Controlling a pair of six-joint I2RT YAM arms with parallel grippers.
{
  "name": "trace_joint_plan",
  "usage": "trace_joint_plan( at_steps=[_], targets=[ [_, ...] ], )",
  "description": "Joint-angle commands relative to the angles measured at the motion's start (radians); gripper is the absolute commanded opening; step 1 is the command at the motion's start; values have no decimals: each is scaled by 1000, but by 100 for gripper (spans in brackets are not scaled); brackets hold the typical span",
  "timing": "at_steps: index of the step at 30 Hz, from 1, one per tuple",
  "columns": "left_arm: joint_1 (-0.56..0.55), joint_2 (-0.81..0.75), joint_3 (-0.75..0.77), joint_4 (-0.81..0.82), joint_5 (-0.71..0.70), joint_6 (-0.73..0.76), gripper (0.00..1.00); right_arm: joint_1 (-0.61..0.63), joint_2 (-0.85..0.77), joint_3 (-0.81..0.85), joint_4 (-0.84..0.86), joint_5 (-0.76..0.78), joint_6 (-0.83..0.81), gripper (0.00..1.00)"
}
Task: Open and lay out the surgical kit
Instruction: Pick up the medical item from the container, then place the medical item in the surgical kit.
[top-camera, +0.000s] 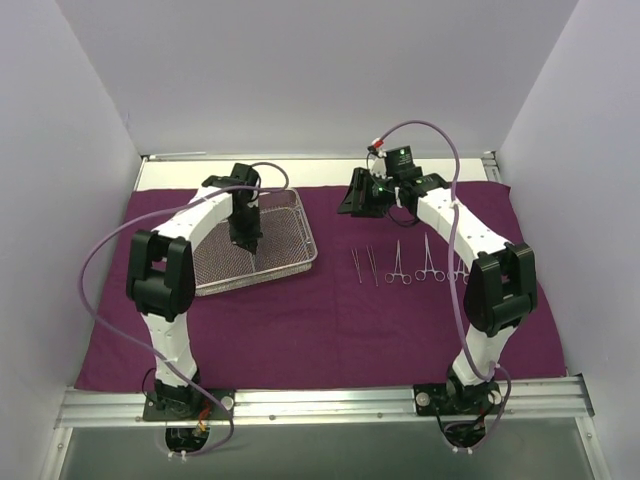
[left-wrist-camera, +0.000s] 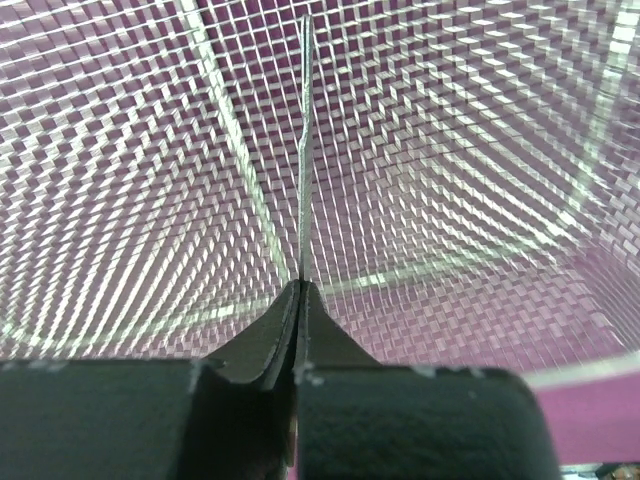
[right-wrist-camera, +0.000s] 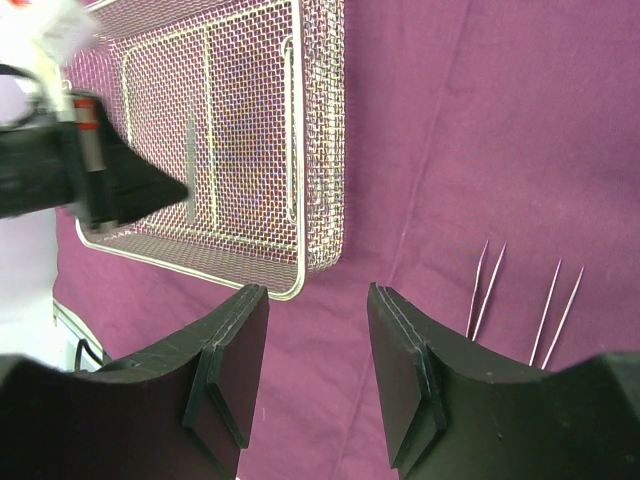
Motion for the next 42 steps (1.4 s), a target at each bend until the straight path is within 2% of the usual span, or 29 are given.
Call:
trace_joint_plan(
  at_steps=[1,6,10,11,14,15,20,25,27,31,38,42],
  targets=[
    [1,-105,51,-44,-12,24,2,20,-8,21,23,-4,-7,45],
    [1,-146,51,-54,49,29,2,49,28,60,19,-10,-11,44],
    [0,-192,45,-32,133,46,2,66,49,98,31,-45,-8,44],
    [0,-215,39,-14,194,50,2,69,52,107,40,-66,-7,44],
    [0,-246,28,-3,333,69,2,72,61,121,114,-239,6,47],
    [-3,-267,22,-1,360,72,2,72,63,126,134,-340,1,48],
    [-11,-346,-54,11,503,76,2,57,38,103,121,-445,-80,51],
    [-49,-476,-168,101,601,14,2,101,8,48,232,-429,117,56],
    [-63,-505,-199,124,621,4,2,130,-12,-6,345,-415,204,59],
    [-98,-544,-234,160,623,-25,2,167,-40,-54,376,-398,234,63],
    [-120,-587,-268,193,629,-54,2,195,-64,-104,376,-390,251,59],
    [-123,-587,-262,190,632,-53,2,204,-80,-143,442,-399,314,47]
  ],
)
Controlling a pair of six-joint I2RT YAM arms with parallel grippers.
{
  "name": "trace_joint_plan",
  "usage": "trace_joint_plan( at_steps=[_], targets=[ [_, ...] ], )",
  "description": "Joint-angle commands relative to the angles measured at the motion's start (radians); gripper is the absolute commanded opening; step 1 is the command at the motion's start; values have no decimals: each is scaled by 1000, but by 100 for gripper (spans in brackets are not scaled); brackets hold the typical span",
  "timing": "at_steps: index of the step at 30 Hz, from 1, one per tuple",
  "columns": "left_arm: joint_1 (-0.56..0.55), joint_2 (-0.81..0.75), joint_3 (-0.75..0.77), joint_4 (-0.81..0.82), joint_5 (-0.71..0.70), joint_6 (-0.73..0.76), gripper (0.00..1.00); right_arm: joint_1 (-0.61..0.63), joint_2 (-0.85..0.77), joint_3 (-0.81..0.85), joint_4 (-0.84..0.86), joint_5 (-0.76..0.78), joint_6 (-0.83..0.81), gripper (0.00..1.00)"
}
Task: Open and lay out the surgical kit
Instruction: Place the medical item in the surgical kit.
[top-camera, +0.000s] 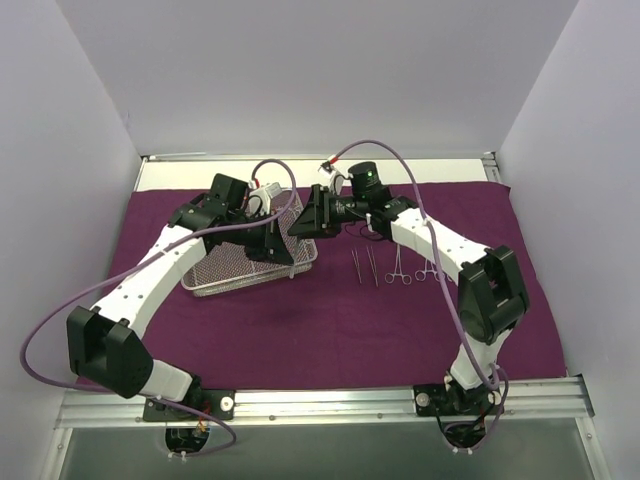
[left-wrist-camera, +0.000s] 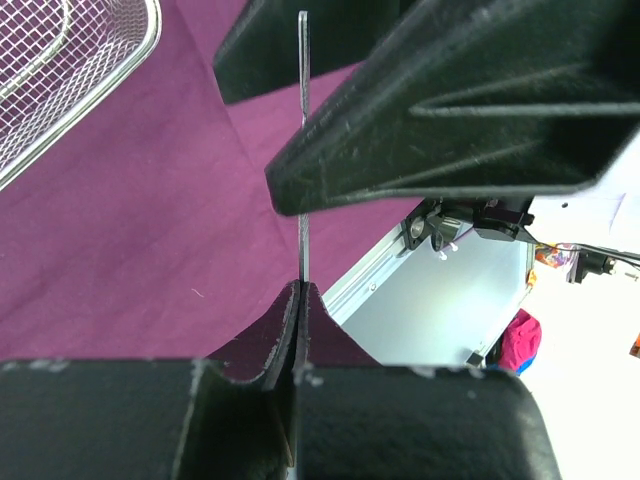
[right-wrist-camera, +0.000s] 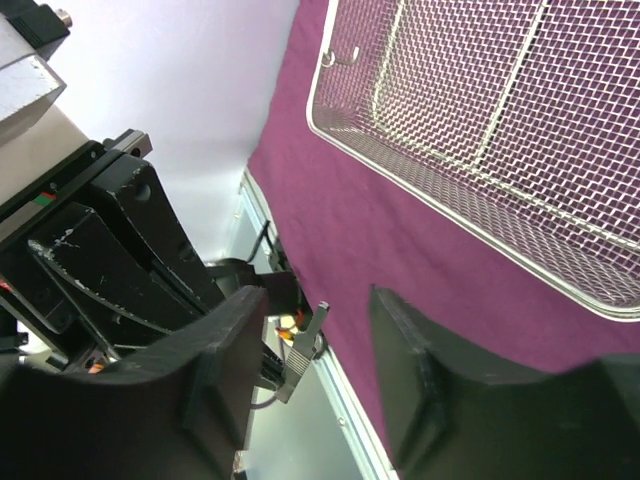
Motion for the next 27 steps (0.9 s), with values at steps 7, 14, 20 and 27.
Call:
trace_joint_plan(
  at_steps=[7,14,20,27],
  targets=[
    [-4,-18,39,58,43,-11,2,20,-71,-50,162,-37,149,16],
    [-1,-38,72,21,17,-2,42,2,-82,-57,229,-34,262,0],
    [-4,-73,38,63,47,-13,61,-9,-103,-51,286,-42,324,0],
    [-6,-93,-8,115,124,-46,58,-8,-141,-67,332,-41,386,0]
  ],
)
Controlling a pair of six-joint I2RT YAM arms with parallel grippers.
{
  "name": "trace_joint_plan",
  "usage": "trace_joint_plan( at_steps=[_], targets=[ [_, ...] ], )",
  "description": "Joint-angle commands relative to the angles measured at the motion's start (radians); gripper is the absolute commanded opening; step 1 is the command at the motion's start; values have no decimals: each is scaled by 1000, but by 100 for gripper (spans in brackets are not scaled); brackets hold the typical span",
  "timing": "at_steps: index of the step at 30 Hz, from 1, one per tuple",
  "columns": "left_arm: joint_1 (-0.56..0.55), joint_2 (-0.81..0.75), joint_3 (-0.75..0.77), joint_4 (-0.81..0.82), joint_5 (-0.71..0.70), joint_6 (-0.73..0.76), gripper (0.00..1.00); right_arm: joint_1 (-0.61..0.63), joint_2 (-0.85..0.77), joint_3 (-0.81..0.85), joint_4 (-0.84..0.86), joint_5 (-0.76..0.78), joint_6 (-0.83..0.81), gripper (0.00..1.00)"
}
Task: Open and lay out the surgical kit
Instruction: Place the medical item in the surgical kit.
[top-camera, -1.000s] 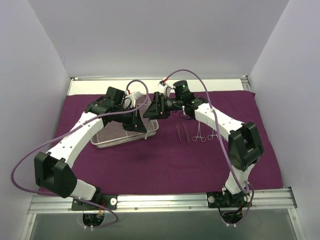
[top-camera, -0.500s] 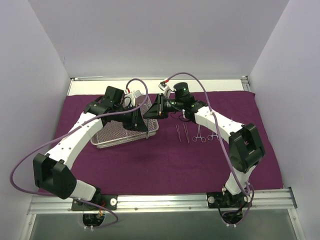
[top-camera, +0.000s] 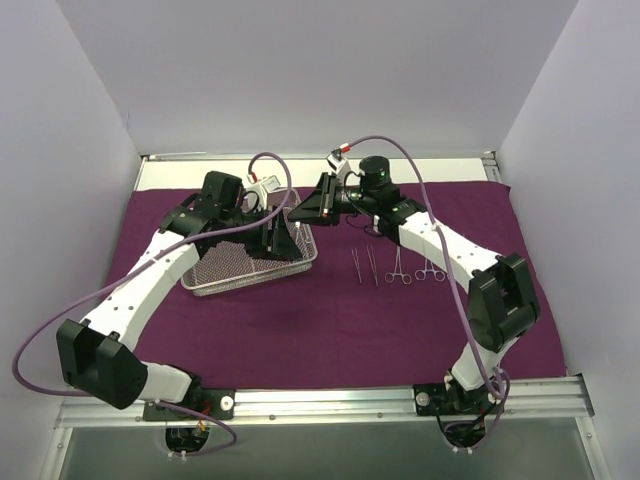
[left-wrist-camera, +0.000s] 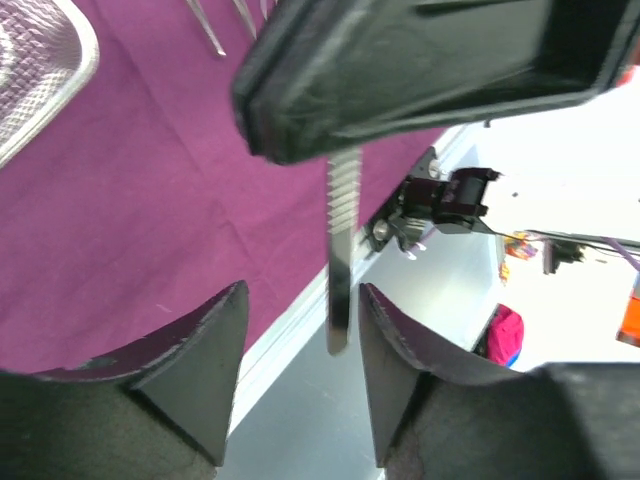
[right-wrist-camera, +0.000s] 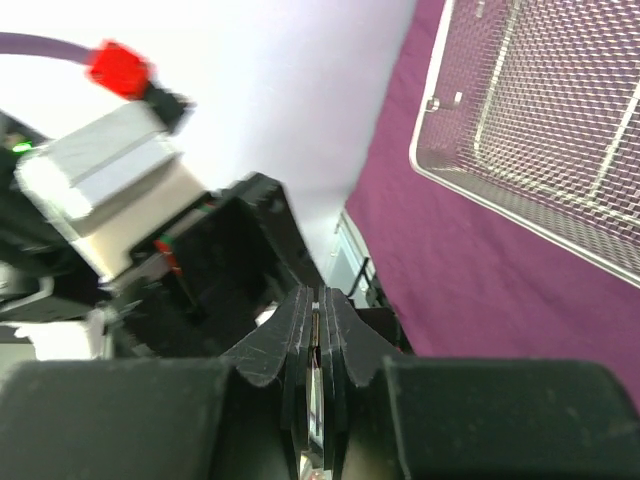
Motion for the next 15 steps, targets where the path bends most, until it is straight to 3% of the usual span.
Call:
trace_joint_plan(
  at_steps=[1,2,3,5,6,9,10,12,13,15],
  targets=[
    [-6,-34,-15,94,85,-37,55,2,-75,-6,84,-27,49,0],
    [-4,-37,-20,108,101,-48,51,3,-78,-4,87,-27,50,0],
    [-4,-38,-26,117,113,-57,36,5,-81,-3,87,-27,52,0],
    [-4,-48,-34,148,147,-86,19,5,-92,-6,95,-33,50,0],
    [-4,-54,-40,162,160,-100,5,5,-95,-6,98,-35,47,0],
    [-2,-86,-78,229,211,-170,2,5,-116,-3,81,-33,21,6],
    [-2,-98,-89,242,214,-200,2,2,-121,4,57,-28,3,20],
    [-2,-118,-89,214,216,-220,2,-6,-130,61,-139,20,-150,34],
    [-2,-120,-74,182,214,-223,2,-12,-130,95,-223,53,-227,48],
    [1,-123,-52,75,199,-212,2,-15,-130,201,-483,182,-466,57]
  ],
)
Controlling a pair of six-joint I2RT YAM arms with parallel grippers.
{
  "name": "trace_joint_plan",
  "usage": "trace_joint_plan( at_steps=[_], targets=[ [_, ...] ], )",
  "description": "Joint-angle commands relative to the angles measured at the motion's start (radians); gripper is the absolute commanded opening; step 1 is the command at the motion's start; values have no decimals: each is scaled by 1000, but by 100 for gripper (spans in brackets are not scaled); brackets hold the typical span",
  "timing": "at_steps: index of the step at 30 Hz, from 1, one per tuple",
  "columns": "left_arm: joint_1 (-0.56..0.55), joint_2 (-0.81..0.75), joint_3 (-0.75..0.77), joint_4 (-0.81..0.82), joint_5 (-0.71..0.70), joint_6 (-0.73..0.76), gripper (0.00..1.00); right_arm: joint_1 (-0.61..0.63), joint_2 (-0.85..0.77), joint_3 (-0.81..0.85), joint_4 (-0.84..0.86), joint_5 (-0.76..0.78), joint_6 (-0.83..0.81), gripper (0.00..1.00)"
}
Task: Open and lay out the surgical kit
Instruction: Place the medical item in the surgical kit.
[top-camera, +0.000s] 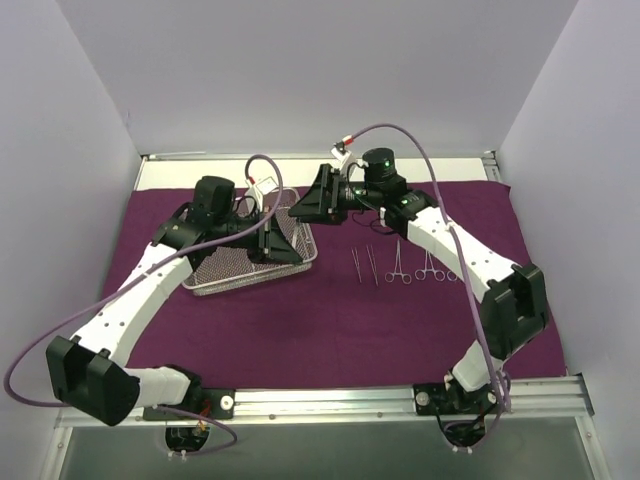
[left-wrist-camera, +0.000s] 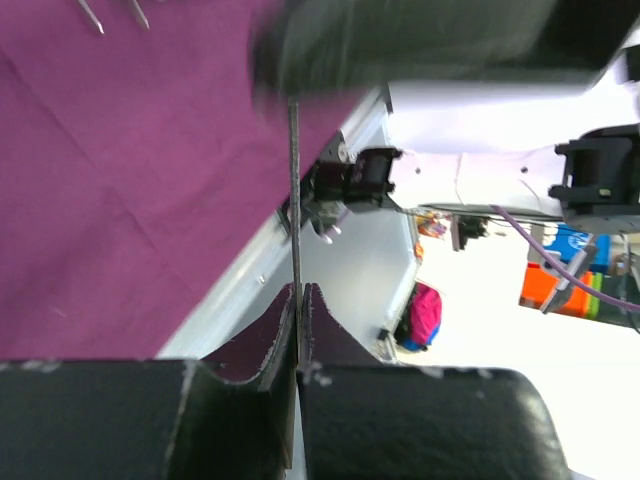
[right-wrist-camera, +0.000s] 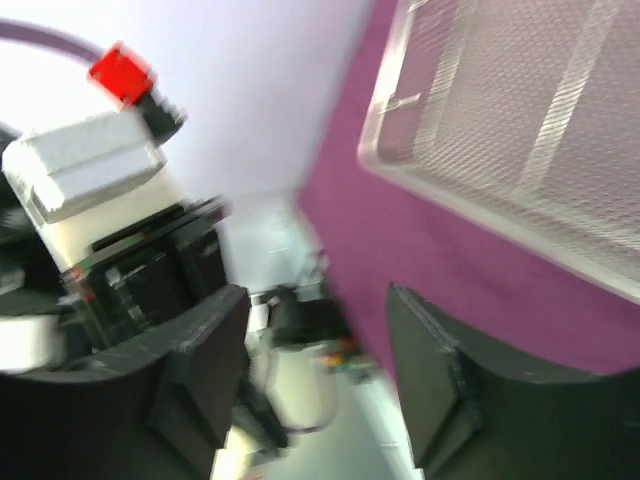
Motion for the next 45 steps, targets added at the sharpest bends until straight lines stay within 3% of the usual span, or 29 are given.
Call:
trace_joint_plan(
  at_steps=[1,3,6,11,14,17,20,21,22,25,34,45],
  targets=[
    [1,-42,49,-87,34,-32,2,-8,-66,177,-353,191,-381,59],
    [4,-60,67,-131,59,-48,2,0,-87,219,-468,287,-565,64],
    [11,-90,93,-167,105,-82,2,26,-190,163,-430,422,-787,66],
    [34,-122,95,-303,166,-148,2,81,-397,-77,-217,440,-1062,68],
    [51,-137,96,-366,228,-180,2,160,-471,-123,-235,428,-1269,60],
    [56,-186,75,-310,298,-315,2,303,-526,-149,-241,486,-1447,59],
    [54,-279,-29,-65,350,-583,2,423,-557,-200,-218,552,-1577,59],
    [53,-304,-69,103,358,-661,2,452,-552,-207,-218,610,-1599,59],
    [53,-330,-104,173,364,-809,2,502,-551,-214,-217,635,-1624,59],
    [48,-422,-222,402,386,-1028,2,565,-549,-237,-185,712,-1696,60],
    [45,-473,-250,356,435,-1104,2,593,-489,-165,-108,747,-1851,58],
    [47,-432,-238,372,443,-1118,2,605,-440,-88,-105,678,-1846,50]
  ],
)
